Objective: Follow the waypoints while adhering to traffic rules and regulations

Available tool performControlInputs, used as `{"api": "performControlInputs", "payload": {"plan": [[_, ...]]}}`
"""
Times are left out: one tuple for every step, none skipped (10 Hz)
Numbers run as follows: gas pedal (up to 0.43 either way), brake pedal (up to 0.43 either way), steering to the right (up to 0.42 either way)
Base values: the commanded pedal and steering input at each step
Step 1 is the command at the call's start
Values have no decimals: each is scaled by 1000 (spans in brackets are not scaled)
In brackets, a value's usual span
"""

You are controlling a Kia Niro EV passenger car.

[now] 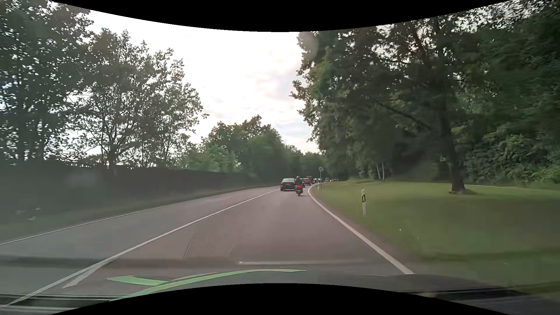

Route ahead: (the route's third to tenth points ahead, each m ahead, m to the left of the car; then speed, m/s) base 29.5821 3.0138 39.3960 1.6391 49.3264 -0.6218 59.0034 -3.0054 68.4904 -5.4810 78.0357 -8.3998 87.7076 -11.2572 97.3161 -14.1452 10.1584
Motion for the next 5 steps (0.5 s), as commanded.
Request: {"api": "performControlInputs", "payload": {"plan": [[8, 0, 15], [0, 0, 14], [0, 0, 15], [0, 0, 14], [0, 0, 14]]}}
